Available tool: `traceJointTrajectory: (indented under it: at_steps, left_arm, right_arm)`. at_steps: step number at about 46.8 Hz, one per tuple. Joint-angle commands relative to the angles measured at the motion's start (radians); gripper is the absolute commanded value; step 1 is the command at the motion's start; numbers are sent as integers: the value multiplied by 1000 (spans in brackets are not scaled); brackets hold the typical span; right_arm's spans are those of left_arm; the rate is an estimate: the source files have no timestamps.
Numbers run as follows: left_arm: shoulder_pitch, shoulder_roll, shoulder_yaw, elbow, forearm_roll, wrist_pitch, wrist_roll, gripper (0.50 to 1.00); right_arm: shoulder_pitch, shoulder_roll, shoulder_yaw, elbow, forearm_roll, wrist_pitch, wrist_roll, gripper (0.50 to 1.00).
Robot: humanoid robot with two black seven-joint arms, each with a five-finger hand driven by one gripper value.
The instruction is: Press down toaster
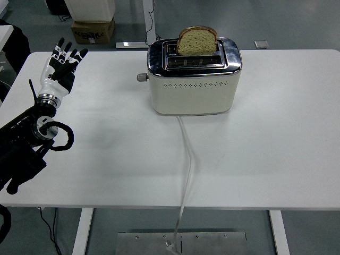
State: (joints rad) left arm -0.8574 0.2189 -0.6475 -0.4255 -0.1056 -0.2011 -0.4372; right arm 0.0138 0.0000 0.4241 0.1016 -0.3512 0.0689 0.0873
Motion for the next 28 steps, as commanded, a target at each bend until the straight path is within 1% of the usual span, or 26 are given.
traceJointTrajectory:
  at_steps: [1,28]
  left_arm:
    - [1,-9,2,8,-6,-1,1,1000]
    - [5,-19,0,10,-8,-4,0,1000]
  right_arm:
    - [0,0,1,1,0,0,0,1000]
    - [0,0,-1,1,-2,0,2,998]
